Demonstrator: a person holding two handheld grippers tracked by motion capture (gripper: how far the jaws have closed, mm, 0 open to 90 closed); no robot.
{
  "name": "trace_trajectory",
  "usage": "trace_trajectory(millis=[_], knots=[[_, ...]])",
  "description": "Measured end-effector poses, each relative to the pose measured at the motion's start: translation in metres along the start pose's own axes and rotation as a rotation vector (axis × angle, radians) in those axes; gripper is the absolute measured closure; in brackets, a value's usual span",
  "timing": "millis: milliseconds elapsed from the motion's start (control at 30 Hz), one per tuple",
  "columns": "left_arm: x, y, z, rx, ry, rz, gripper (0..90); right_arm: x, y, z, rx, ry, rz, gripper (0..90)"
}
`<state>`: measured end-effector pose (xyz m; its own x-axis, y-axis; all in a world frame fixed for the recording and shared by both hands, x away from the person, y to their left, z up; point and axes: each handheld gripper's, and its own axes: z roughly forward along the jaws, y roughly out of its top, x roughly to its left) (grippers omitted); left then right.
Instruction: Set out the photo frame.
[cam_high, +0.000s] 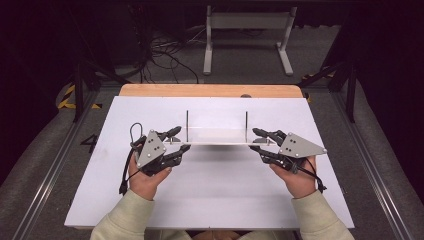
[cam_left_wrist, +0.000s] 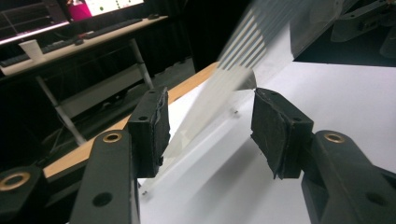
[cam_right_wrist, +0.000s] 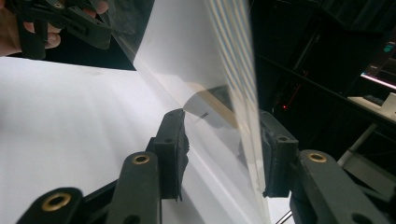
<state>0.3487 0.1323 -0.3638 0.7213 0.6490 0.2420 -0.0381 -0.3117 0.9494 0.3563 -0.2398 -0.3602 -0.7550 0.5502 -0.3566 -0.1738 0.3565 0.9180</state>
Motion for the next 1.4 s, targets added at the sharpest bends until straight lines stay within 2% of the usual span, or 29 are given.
trace_trajectory(millis=[100, 167, 233, 367, 500, 667, 700, 800, 967, 1267, 1400], knots=[[-0.003, 0.006, -0.006, -0.015, 0.016, 0.017, 49.3, 0.002, 0.007, -0.004, -0.01, -0.016, -0.033, 59.2], [-0.004, 0.008, -0.008, -0.025, 0.021, 0.023, 50.1, 0.003, 0.008, -0.005, -0.014, -0.02, -0.038, 59.2], [-0.006, 0.012, -0.012, -0.04, 0.027, 0.033, 50.6, 0.006, 0.015, -0.009, -0.028, -0.045, -0.063, 59.5], [-0.01, 0.02, -0.02, -0.055, 0.039, 0.069, 53.2, 0.009, 0.024, -0.016, -0.041, -0.064, -0.09, 59.5], [-0.009, 0.026, -0.027, -0.071, 0.021, 0.046, 53.6, 0.014, 0.032, -0.021, -0.049, -0.077, -0.102, 59.5], [-0.007, 0.034, -0.036, -0.088, -0.03, -0.006, 53.7, 0.021, 0.043, -0.028, -0.056, -0.08, -0.121, 59.7], [-0.008, 0.035, -0.037, -0.092, -0.034, -0.017, 53.9, 0.022, 0.046, -0.029, -0.069, -0.073, -0.112, 60.0], [-0.01, 0.04, -0.042, -0.087, -0.046, -0.021, 53.9, 0.025, 0.052, -0.034, -0.065, -0.063, -0.081, 60.1], [-0.012, 0.049, -0.049, -0.08, -0.055, -0.021, 54.2, 0.029, 0.059, -0.04, -0.068, -0.062, -0.084, 60.5], [-0.013, 0.053, -0.052, -0.03, -0.115, -0.091, 56.3, 0.027, 0.064, -0.048, -0.047, -0.014, 0.006, 60.4], [-0.014, 0.052, -0.05, -0.031, -0.117, -0.103, 56.2, 0.025, 0.062, -0.047, -0.04, -0.006, 0.027, 59.8]])
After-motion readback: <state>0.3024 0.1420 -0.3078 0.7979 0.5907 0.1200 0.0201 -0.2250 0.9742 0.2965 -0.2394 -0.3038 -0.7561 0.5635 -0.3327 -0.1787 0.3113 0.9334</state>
